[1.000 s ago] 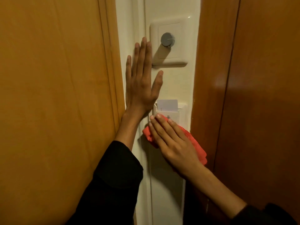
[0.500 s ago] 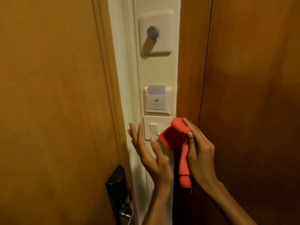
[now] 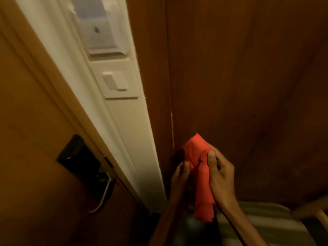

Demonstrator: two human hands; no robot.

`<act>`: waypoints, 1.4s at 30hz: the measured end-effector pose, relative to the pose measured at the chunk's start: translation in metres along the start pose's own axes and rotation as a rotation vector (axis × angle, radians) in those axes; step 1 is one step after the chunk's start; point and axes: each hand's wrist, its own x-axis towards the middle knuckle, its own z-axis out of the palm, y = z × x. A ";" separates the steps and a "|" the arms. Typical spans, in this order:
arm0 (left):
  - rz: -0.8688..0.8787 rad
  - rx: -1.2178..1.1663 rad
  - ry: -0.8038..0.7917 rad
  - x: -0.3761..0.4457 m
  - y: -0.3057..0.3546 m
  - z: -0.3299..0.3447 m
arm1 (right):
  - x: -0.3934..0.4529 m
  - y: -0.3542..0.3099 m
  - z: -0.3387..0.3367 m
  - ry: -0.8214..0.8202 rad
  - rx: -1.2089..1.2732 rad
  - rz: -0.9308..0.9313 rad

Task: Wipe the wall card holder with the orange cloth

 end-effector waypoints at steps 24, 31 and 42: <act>-0.527 -0.049 -0.064 0.057 -0.344 0.050 | -0.128 0.312 -0.246 -0.052 -0.178 0.899; -0.691 0.158 -0.086 0.088 -0.484 0.071 | -0.175 0.436 -0.318 0.087 -0.397 0.965; -0.500 0.756 -0.233 0.082 -0.500 0.051 | -0.178 0.430 -0.306 -0.041 -0.914 0.883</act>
